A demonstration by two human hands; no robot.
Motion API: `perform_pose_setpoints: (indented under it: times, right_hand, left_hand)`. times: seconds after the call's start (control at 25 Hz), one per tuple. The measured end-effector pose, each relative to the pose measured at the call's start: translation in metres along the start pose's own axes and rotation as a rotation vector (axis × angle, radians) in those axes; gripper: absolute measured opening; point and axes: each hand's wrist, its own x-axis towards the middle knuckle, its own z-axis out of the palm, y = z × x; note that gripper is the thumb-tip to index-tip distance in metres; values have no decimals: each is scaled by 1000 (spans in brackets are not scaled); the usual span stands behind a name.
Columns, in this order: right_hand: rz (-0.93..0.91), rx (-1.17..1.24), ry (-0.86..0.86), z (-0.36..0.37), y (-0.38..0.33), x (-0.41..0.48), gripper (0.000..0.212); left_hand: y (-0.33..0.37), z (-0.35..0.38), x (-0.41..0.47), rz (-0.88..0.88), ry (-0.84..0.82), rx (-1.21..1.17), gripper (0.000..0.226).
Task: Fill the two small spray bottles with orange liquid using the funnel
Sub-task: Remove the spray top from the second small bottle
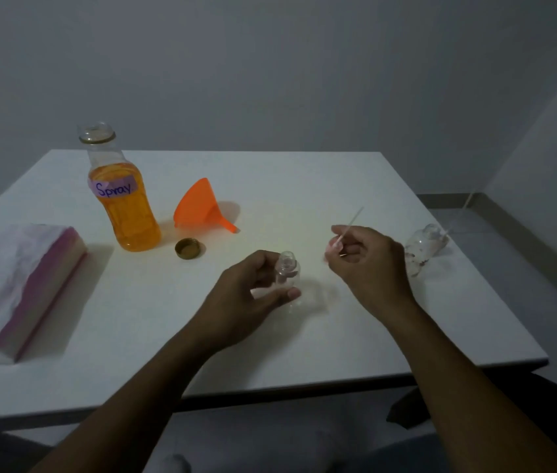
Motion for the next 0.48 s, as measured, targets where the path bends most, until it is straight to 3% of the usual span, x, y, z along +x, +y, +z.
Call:
perform_pose_setpoints:
  times: [0.28, 0.48]
  right_hand:
    - [-38, -115, -41, 12, 13, 2, 15]
    - [56, -72, -49, 19, 16, 7, 32]
  left_hand:
    - [-9, 22, 9, 27, 65, 78, 38]
    - [-13, 25, 10, 40, 83, 111, 41]
